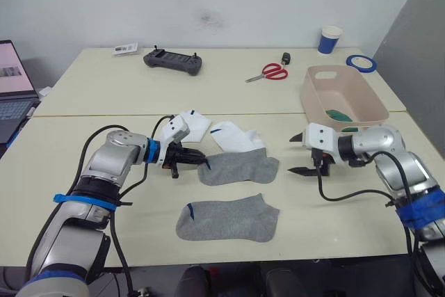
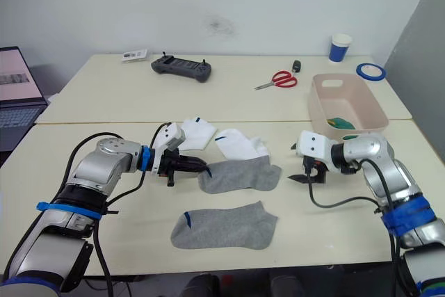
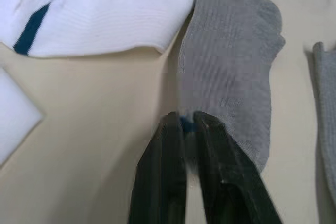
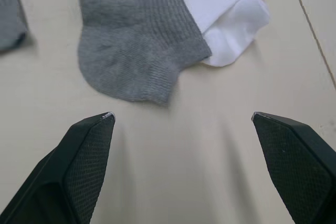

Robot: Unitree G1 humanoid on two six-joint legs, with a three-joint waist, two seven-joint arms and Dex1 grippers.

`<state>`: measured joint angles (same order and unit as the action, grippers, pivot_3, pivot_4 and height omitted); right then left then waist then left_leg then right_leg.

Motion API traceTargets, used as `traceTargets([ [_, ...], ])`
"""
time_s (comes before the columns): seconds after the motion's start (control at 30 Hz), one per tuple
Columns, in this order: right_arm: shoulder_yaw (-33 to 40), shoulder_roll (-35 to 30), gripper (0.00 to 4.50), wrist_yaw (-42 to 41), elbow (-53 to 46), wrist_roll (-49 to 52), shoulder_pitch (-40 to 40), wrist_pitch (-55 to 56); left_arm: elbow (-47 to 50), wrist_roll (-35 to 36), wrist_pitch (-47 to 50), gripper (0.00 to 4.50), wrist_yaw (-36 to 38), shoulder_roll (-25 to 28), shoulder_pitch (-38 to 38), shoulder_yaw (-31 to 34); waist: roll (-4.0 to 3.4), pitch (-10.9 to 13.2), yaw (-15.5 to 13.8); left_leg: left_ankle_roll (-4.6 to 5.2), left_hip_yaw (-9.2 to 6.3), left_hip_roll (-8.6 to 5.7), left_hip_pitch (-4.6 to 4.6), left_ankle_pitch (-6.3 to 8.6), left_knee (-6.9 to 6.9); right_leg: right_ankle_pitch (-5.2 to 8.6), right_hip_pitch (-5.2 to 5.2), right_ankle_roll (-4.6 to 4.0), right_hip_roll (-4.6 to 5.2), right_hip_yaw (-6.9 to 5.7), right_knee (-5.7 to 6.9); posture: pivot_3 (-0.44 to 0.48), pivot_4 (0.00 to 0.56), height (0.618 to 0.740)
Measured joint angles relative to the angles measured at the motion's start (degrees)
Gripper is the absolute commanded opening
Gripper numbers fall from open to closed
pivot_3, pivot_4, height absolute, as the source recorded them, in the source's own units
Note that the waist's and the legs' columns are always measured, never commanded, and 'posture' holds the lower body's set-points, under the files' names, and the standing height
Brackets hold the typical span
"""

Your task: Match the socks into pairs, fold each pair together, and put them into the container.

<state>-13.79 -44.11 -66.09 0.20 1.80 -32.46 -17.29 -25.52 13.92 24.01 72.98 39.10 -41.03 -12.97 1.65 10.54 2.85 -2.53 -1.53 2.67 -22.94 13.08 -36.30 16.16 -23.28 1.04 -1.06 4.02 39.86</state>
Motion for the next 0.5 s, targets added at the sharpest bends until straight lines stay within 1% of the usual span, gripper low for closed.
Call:
traceTargets([
  [0.07, 1.37, 0.37, 4.50, 1.28, -3.24, 1.30, 1.99, -2.70, -0.16, -0.80, -2.00, 1.87, -0.38, 0.15, -0.06, 0.06, 0.00, 0.00, 0.06, 0.00, -0.01, 0.00, 0.00, 0.00, -0.02, 0.12, 0.00, 0.21, 0.00, -0.01, 0.04, 0.000, 0.150, 0.740],
  [0.17, 3.01, 1.73, 4.50, 3.73, -7.76, 3.06, 4.04, -6.16, -1.01, -1.24, -3.10, 2.75, -1.71, 0.92, -0.02, 2.05, 0.00, 0.00, 0.29, 0.00, -0.03, 0.01, 0.00, 0.00, -0.07, 0.14, 0.00, 0.24, -0.02, 0.00, 0.07, 0.000, 0.150, 0.740],
  [0.2, 3.80, 2.66, 4.50, 5.10, -9.48, 4.06, 4.89, -7.53, -1.05, -1.16, -3.09, 3.11, -3.14, 1.12, 0.09, 3.76, 0.00, 0.00, 0.32, 0.00, -0.03, 0.01, 0.01, 0.00, -0.09, 0.15, 0.00, 0.25, -0.02, 0.01, 0.08, 0.000, 0.150, 0.740],
  [0.27, 4.90, 4.36, 4.50, 7.41, -11.99, 5.37, 6.03, -9.82, -0.09, -0.30, -1.67, 3.69, -6.64, 1.19, 0.94, 7.64, 0.00, 0.00, 0.32, -0.01, -0.04, 0.01, 0.00, 0.00, -0.13, 0.15, 0.01, 0.26, -0.01, 0.00, 0.09, 0.000, 0.150, 0.740],
  [0.33, 7.06, 6.21, 4.50, 10.06, -14.49, 7.04, 7.34, -12.17, 5.32, 2.30, 4.23, 3.69, -10.66, 1.22, 4.64, 12.44, 0.00, 0.00, 0.44, -0.01, -0.01, 0.02, 0.00, 0.00, -0.14, 0.15, 0.01, 0.27, 0.01, 0.05, 0.10, 0.000, 0.150, 0.740],
  [0.4, 8.58, 6.90, 4.50, 12.12, -16.39, 8.47, 8.03, -14.03, 10.41, 5.27, 11.39, 3.69, -13.86, 1.20, 8.55, 15.93, 0.00, 0.00, 0.42, -0.01, -0.02, 0.01, -0.03, 0.00, -0.14, 0.15, 0.01, 0.27, 0.04, 0.02, 0.09, 0.000, 0.150, 0.740],
  [0.5, 10.36, 8.16, 4.50, 15.23, -19.39, 9.70, 9.78, -15.99, 21.38, 12.58, 24.42, 3.69, -17.79, 0.22, 16.82, 20.88, 0.00, 0.00, 0.37, -0.01, -0.07, 0.02, -0.02, 0.00, -0.14, 0.16, 0.03, 0.29, 0.06, -0.01, 0.11, 0.000, 0.150, 0.740],
])
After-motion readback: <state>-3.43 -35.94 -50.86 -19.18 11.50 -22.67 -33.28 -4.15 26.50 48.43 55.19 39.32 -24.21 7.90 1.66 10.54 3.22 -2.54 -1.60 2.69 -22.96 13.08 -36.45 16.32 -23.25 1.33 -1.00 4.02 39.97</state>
